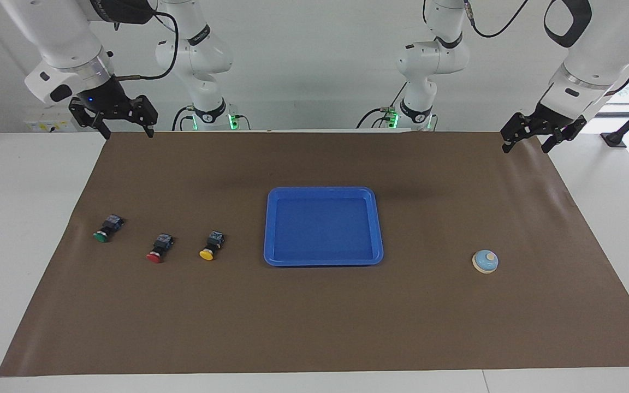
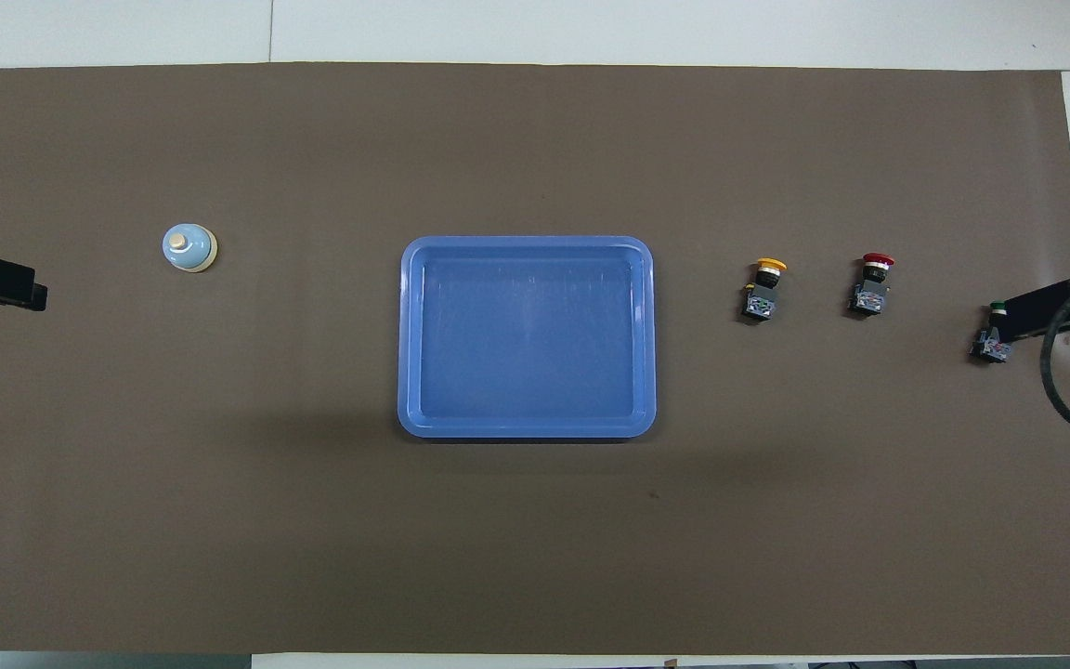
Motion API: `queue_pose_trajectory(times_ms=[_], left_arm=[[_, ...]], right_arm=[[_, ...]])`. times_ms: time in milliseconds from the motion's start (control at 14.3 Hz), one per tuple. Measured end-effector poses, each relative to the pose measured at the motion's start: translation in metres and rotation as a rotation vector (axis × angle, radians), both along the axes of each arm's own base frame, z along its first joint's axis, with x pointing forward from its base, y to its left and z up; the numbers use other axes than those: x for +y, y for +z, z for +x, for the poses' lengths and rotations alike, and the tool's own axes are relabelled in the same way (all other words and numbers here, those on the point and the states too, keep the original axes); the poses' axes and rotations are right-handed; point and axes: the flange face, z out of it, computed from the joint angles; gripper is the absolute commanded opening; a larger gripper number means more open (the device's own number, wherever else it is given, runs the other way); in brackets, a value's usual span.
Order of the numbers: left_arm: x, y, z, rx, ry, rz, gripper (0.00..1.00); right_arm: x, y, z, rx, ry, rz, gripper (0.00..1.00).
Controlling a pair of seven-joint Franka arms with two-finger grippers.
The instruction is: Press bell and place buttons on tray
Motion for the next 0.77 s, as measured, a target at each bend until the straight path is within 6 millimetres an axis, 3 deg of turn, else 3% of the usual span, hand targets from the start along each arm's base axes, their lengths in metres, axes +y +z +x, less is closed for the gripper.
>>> queue_pose_trajectory(times_ms=[70,139,209,279,558,767], left_arm=[[-0.004,-0.003,0.0,0.006,-0.007,0.0,1.0],[-0.007,-0.006,0.0,0.005,-0.013,0.0,0.76],[-0.009,-0.007,0.002,-0.009,-0.016,0.0,0.24],[-0.009,-0.01,0.005,-0.02,-0.017,0.0,0.0],[-0.004,-0.048,0.034,-0.041,0.012,-0.001,0.0],[-0.002,-0.111,0.073,-0.052,0.039,-0.001,0.0]], right_arm=[[0.0,0.0,0.0,0.0,0.0,0.0,1.0],[0.0,0.0,0.0,0.0,0.0,0.0,1.0],[0.0,0.0,0.0,0.0,0.0,0.0,1.0],[0.0,0.0,0.0,0.0,0.0,0.0,1.0],[0.0,0.0,0.0,0.0,0.0,0.0,1.0],[0.0,0.0,0.0,0.0,0.0,0.0,1.0]])
